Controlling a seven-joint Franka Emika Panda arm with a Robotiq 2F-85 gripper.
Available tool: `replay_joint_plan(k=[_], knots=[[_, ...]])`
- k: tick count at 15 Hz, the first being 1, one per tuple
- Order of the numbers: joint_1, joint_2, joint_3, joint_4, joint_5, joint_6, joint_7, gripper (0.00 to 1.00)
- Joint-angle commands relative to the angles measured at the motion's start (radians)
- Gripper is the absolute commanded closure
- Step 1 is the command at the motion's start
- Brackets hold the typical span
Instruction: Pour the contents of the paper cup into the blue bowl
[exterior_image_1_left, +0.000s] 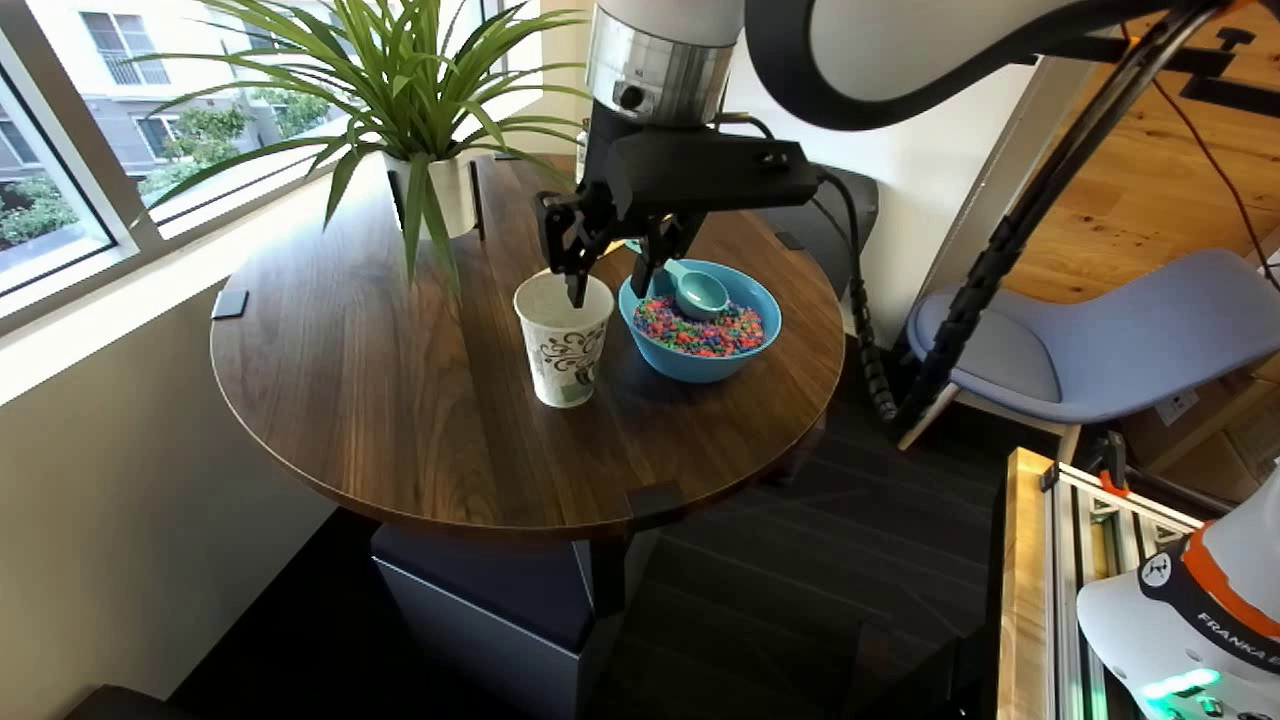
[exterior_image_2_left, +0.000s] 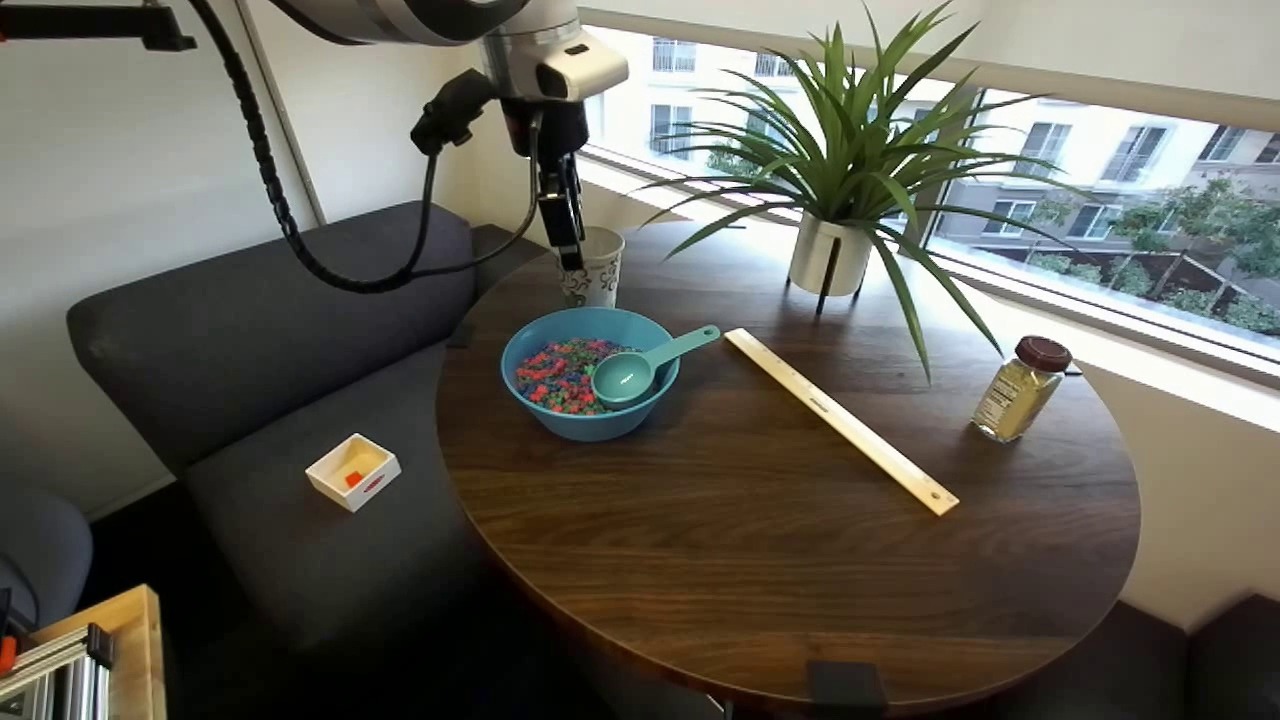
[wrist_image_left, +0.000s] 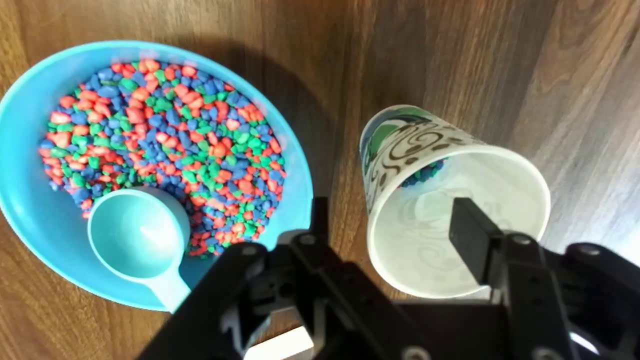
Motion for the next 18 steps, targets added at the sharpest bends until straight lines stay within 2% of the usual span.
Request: replay_joint_plan(k=[1,6,7,13,14,18], knots=[[0.028,0.033,-0.034,0.022,0.055,-0.017,-0.008,0.55],[0.036,0.028,-0.046,0.018,0.091,-0.018,-0.019,0.96],[0.037,0.026,-0.048,0.018,0.093,-0.020,-0.018,0.99],[0.050,-0.024,-0.048,0.009,0.063,-0.029,-0.037,0.99],[0.071,-0.089,-0.052,-0.007,-0.031,-0.054,-0.027,0.99],[0.091,-0.238,-0.030,0.001,-0.232,-0.225,-0.010,0.99]])
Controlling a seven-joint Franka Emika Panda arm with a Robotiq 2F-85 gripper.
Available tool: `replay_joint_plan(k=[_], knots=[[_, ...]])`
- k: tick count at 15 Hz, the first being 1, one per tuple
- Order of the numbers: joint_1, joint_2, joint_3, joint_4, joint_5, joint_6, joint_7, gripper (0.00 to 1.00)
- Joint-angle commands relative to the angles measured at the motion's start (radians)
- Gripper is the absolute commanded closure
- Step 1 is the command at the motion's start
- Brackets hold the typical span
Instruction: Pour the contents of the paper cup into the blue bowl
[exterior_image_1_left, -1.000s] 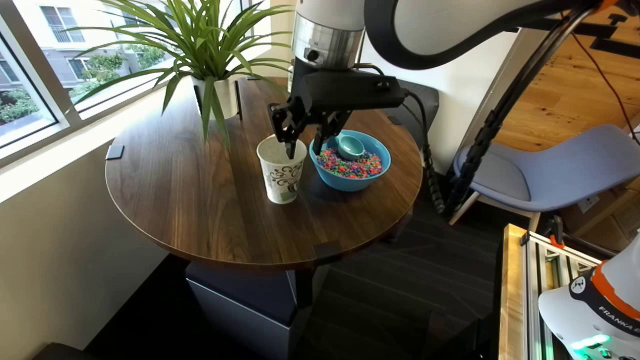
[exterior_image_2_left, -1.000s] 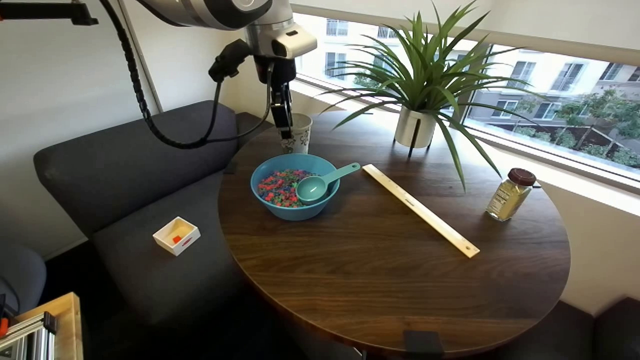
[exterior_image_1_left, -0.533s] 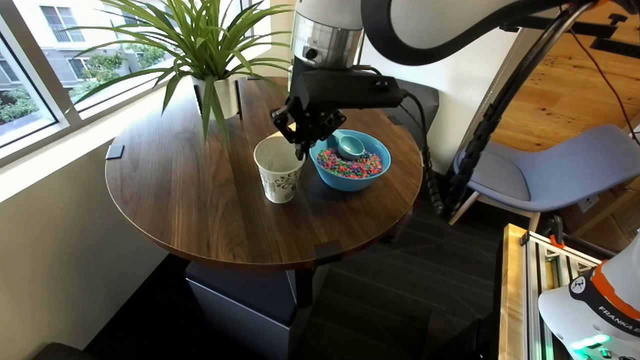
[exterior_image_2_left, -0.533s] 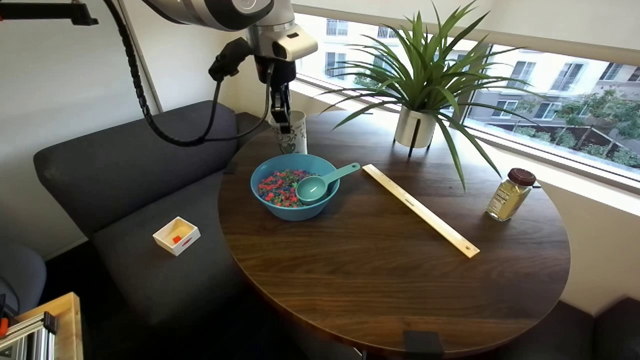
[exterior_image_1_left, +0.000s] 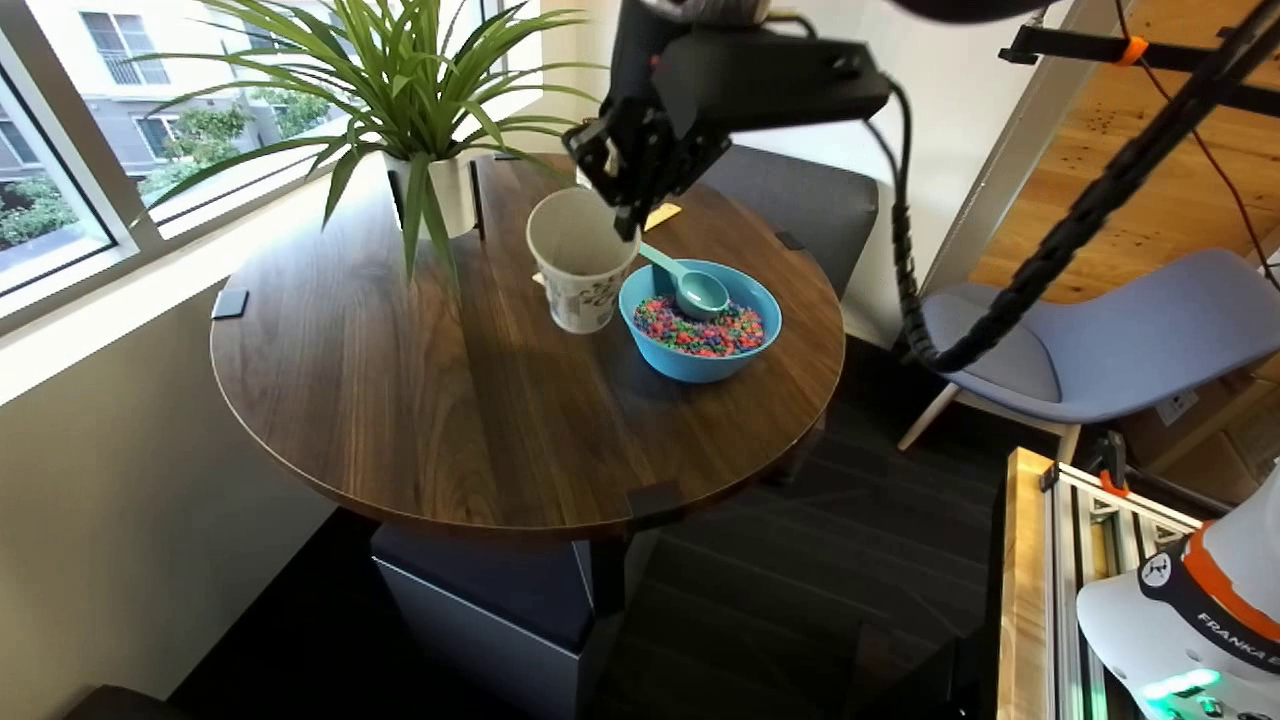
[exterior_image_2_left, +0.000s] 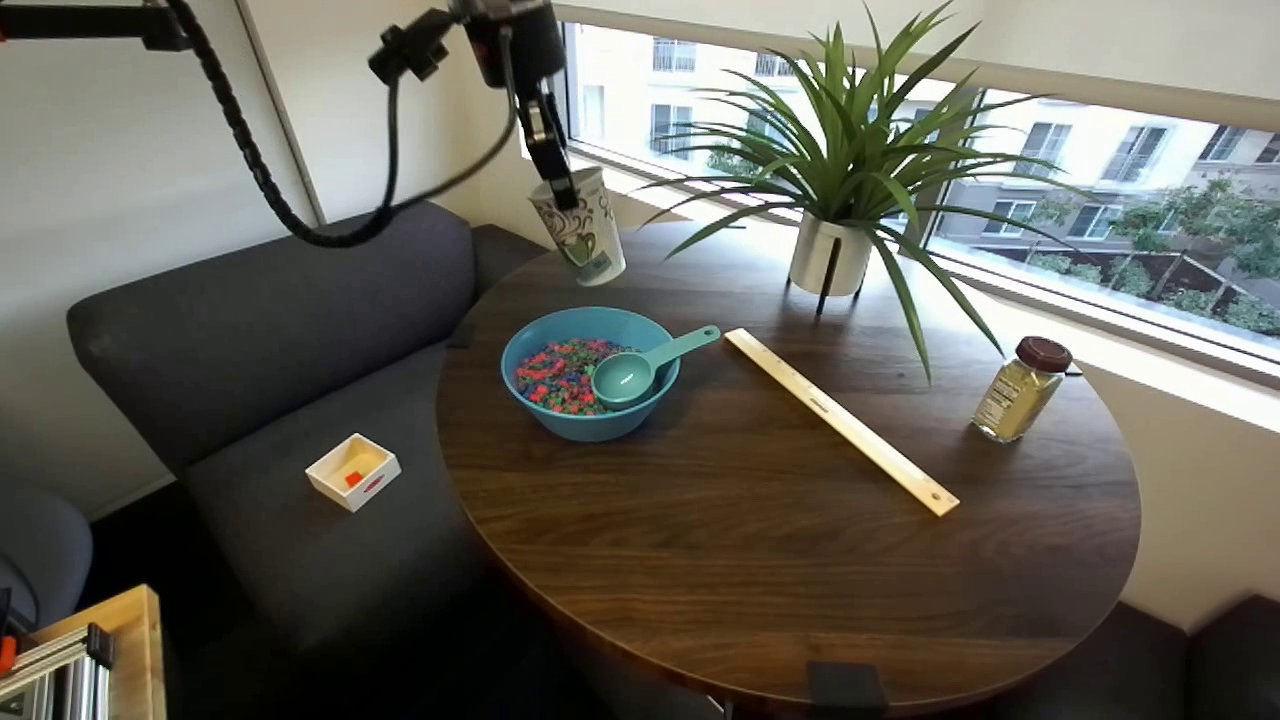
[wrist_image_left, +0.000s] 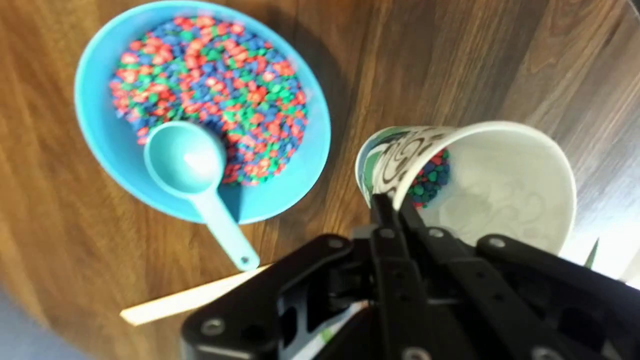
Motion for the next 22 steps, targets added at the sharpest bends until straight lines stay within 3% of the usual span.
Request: replay_joint_plan(k=[1,4,7,15,22], knots=[[0.022,-0.162,0.018,-0.019,-0.174,-0.170,0.021,0.99],[-0.002,-0.237,0.060,-0.030,-0.317,-0.296,0.027,0.99],[-0.018,-0.227,0.096,-0.037,-0.439,-0.399,0.047,0.99],[0.025,-0.002,0.107,-0.038,-0.692,-0.661,0.149,0.99],[0.135,0.222,0.102,0.070,-0.805,-0.973,0.153,0.99]])
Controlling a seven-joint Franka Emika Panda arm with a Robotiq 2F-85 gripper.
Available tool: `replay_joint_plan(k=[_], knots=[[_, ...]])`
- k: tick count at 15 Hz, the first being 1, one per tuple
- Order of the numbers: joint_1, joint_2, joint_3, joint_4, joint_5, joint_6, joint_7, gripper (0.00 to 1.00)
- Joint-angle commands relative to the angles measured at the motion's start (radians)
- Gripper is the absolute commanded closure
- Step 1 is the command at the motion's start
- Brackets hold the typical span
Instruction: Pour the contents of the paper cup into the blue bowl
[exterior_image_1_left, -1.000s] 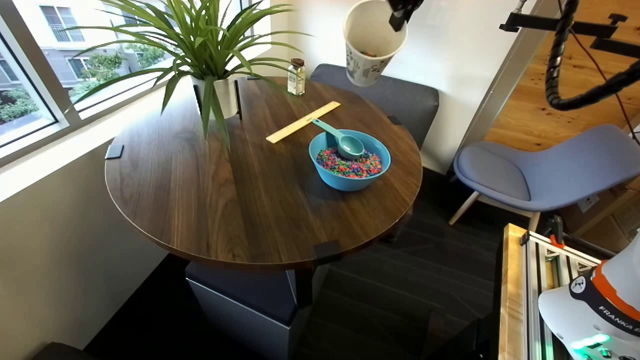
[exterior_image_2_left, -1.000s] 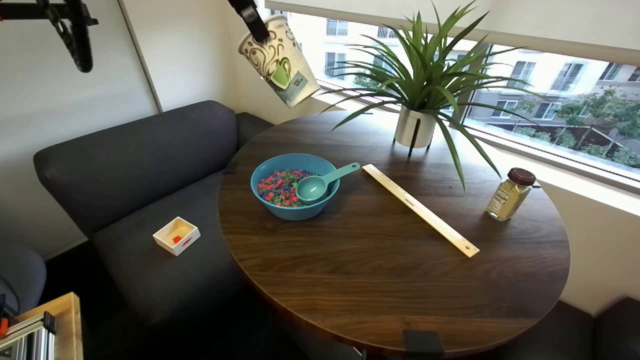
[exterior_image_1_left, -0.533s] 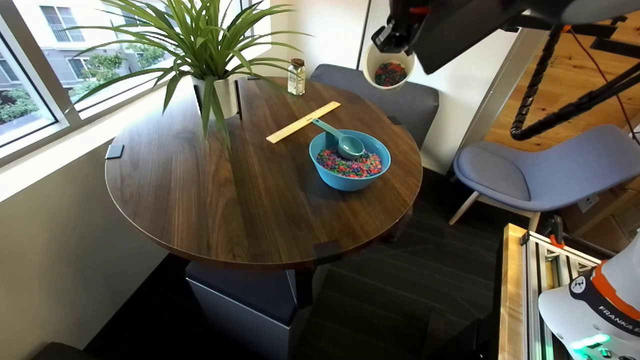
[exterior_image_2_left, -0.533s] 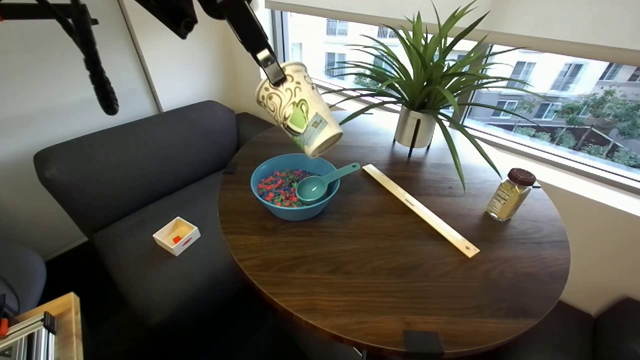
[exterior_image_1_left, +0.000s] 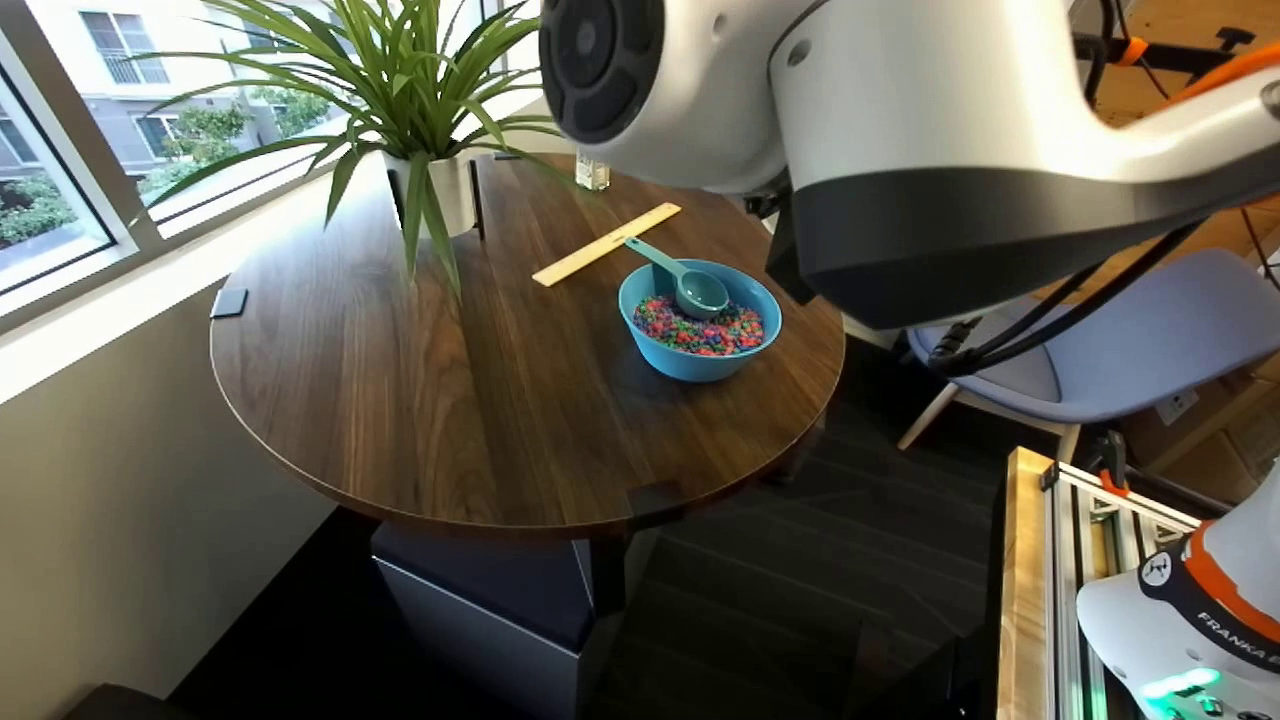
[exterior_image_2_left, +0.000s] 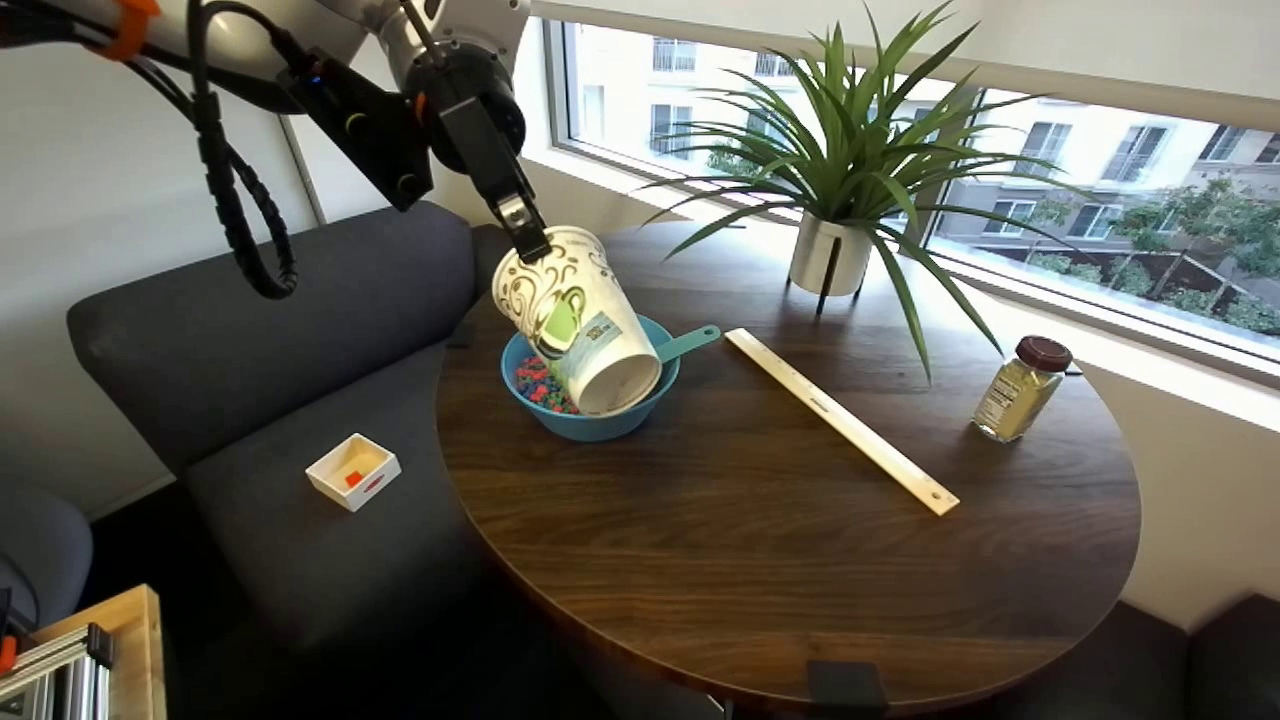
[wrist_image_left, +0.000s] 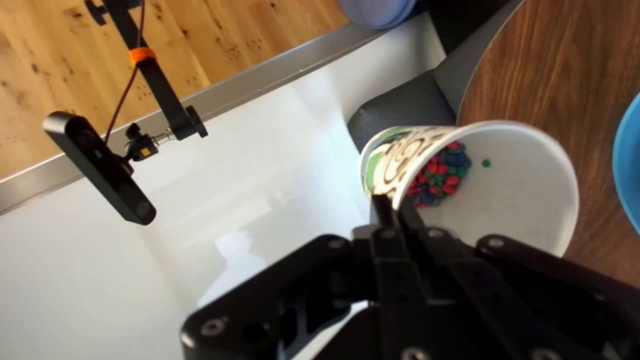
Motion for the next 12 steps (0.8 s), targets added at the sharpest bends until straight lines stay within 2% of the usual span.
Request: replay_joint_plan(k=[1,4,9,12], knots=[[0.067,0.119,-0.003,0.098,-0.080,-0.137,-0.011,0.99],[0.109,0.194,-0.011,0.161,-0.159,-0.217,-0.046,0.99],[0.143,0.290,-0.020,0.257,-0.263,-0.248,-0.128,0.99],[0.169,0.345,-0.038,0.310,-0.328,-0.309,-0.194,0.99]])
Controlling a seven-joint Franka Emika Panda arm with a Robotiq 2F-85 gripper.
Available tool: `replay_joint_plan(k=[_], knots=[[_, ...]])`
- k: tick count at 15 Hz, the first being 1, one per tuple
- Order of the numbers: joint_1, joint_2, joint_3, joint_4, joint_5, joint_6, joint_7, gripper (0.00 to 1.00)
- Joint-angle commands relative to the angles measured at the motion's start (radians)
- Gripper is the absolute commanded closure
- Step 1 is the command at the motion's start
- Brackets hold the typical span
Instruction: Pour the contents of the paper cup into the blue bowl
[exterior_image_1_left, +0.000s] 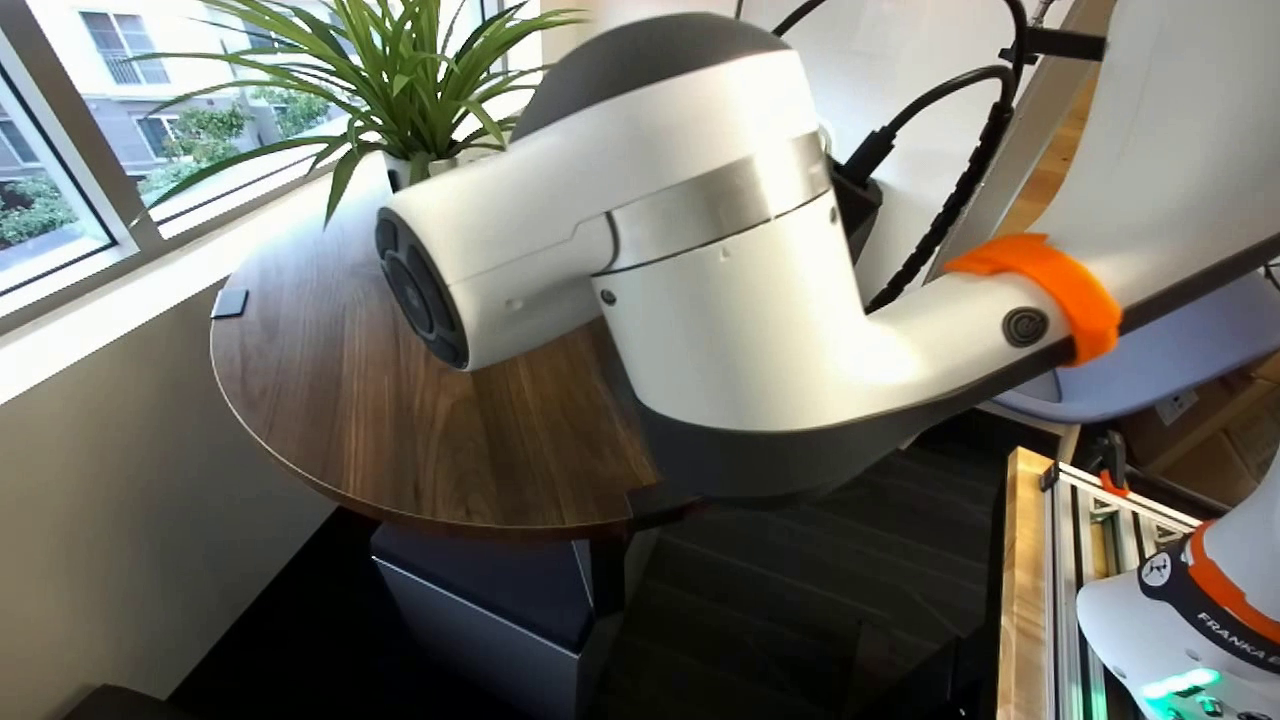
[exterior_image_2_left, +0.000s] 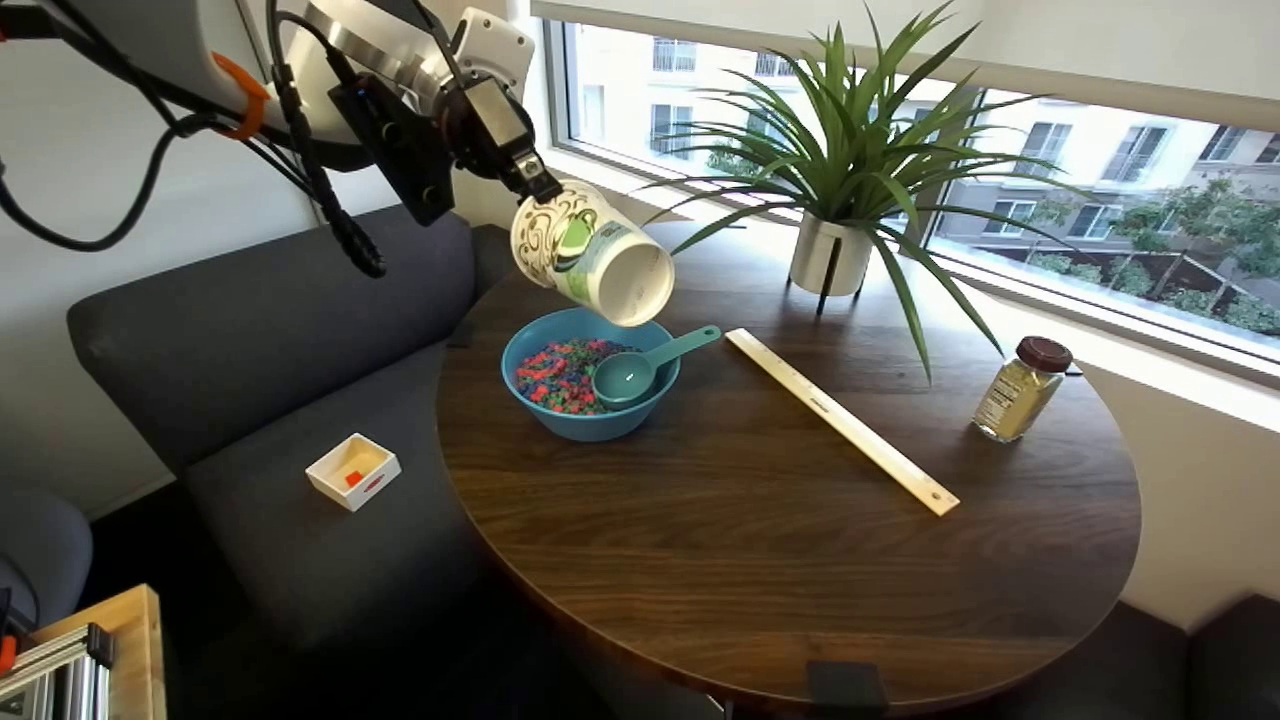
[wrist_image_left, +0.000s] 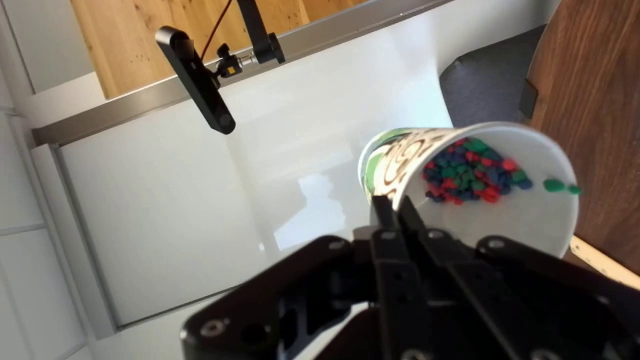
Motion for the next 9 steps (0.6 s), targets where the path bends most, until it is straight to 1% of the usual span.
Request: replay_joint_plan(k=[1,2,3,5,6,7,8,9], knots=[[0.044,0.088,-0.030,0.098,-0.081,-0.088,-0.091,0.99],[0.059,0.105,-0.045,0.115,-0.091,-0.104,-0.110,0.99],[0.144,0.096,-0.185,0.101,-0.061,-0.052,-0.132,0.99],[0.222,0.140,-0.295,0.131,-0.048,-0.054,-0.161,0.99],[0.278,0.168,-0.379,0.147,-0.045,-0.053,-0.188,0.99],[0.305,0.187,-0.416,0.160,-0.043,-0.053,-0.210,0.99],[0.344,0.215,-0.472,0.182,-0.041,-0.052,-0.239,0.99],[0.371,0.235,-0.508,0.193,-0.038,-0.052,-0.261,0.99]])
